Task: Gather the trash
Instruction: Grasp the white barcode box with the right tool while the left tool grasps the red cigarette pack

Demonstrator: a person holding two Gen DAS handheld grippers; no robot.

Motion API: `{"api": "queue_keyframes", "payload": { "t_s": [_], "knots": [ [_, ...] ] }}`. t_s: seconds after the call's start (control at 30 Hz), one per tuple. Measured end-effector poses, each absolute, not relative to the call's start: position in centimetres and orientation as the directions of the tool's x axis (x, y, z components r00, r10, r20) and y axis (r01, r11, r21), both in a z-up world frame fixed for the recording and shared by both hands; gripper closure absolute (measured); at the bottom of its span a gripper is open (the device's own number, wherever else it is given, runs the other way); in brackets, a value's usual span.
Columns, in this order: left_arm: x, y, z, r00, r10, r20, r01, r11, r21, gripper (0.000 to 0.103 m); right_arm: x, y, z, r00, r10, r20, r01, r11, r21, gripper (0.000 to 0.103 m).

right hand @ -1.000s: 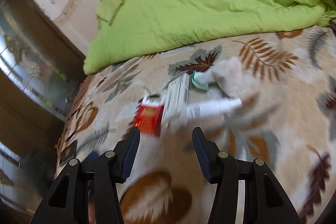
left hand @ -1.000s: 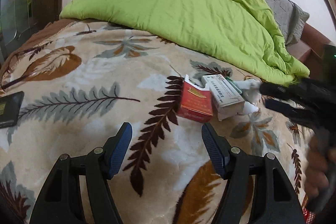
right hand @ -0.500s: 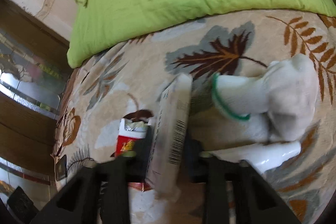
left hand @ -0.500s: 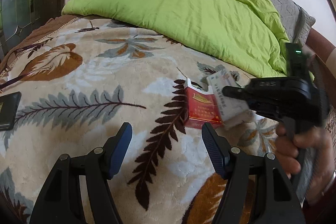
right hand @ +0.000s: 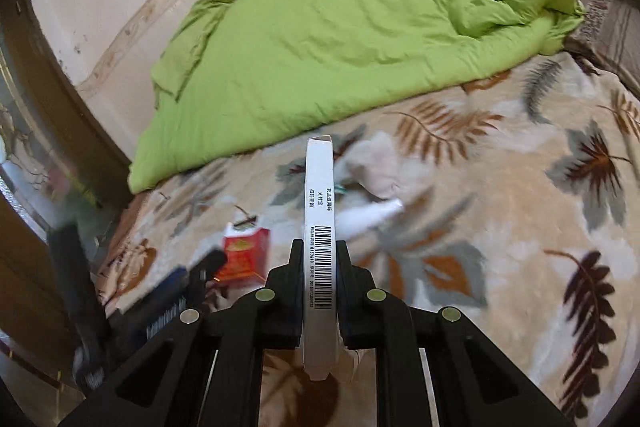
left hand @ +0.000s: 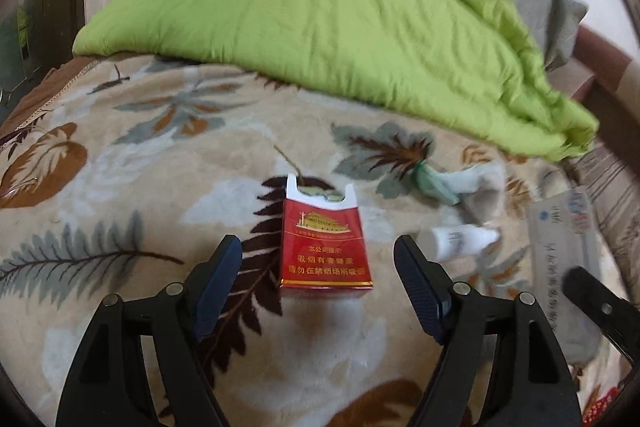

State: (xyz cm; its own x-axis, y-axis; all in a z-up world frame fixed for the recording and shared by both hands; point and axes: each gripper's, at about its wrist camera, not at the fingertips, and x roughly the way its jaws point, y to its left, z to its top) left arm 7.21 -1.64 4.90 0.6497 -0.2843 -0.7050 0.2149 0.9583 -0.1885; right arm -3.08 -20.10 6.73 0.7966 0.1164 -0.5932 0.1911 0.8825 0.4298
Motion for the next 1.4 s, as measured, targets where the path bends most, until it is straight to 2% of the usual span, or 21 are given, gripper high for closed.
{"api": "queue_keyframes", "payload": {
  "t_s": [0.07,0.17,0.43,0.5,0.57,0.7,1.03,1.13,1.4],
  "knots": [
    [7.9,-2.3,4.2,0.631,-0.278,-0.724,0.217,0.960,-0.179,0.026,-2.7,-20.6,6.3,0.791,0.123,-0.600,0.197,0.877,0.438,0.089],
    [8.7,-2.9,3.5,0.644,-0.208,-0.736,0.206,0.974,-0.094,0.026,-2.1,-21.1,5.7,0.787,0.105,-0.608,0.209,0.882,0.423,0.089],
    [10.6,-2.3,1.6,0.585,-0.227,-0.779,0.189,0.972,-0.140,0.026,-1.7,-21.1,5.4,0.787,0.125,-0.604,0.202,0.873,0.444,0.089],
    [10.6,-2.4,1.6,0.588,-0.226,-0.777,0.191,0.972,-0.138,0.033,-1.8,-20.7,5.5,0.787,0.128,-0.604,0.195,0.877,0.439,0.089],
    [10.4,-2.1,1.8,0.599,-0.229,-0.768,0.184,0.972,-0.146,0.047,-1.9,-20.3,5.5,0.787,0.127,-0.604,0.189,0.881,0.433,0.089],
    [9.4,-1.8,2.4,0.615,-0.226,-0.755,0.183,0.973,-0.142,0.048,-2.6,-19.2,6.1,0.801,0.103,-0.590,0.167,0.907,0.385,0.089],
    [0.4,-0.3,7.4,0.741,-0.241,-0.627,0.214,0.969,-0.120,0.048,-6.0,-18.3,7.7,0.835,0.113,-0.539,0.109,0.926,0.363,0.089],
    [-3.4,-0.5,8.7,0.774,-0.238,-0.587,0.250,0.966,-0.062,0.048,-8.1,-17.9,8.0,0.841,0.126,-0.526,0.083,0.931,0.356,0.089],
    [-11.1,0.5,10.4,0.797,-0.244,-0.552,0.300,0.954,0.011,0.048,-13.7,-17.2,7.8,0.835,0.165,-0.525,0.042,0.932,0.359,0.089]
  ]
}}
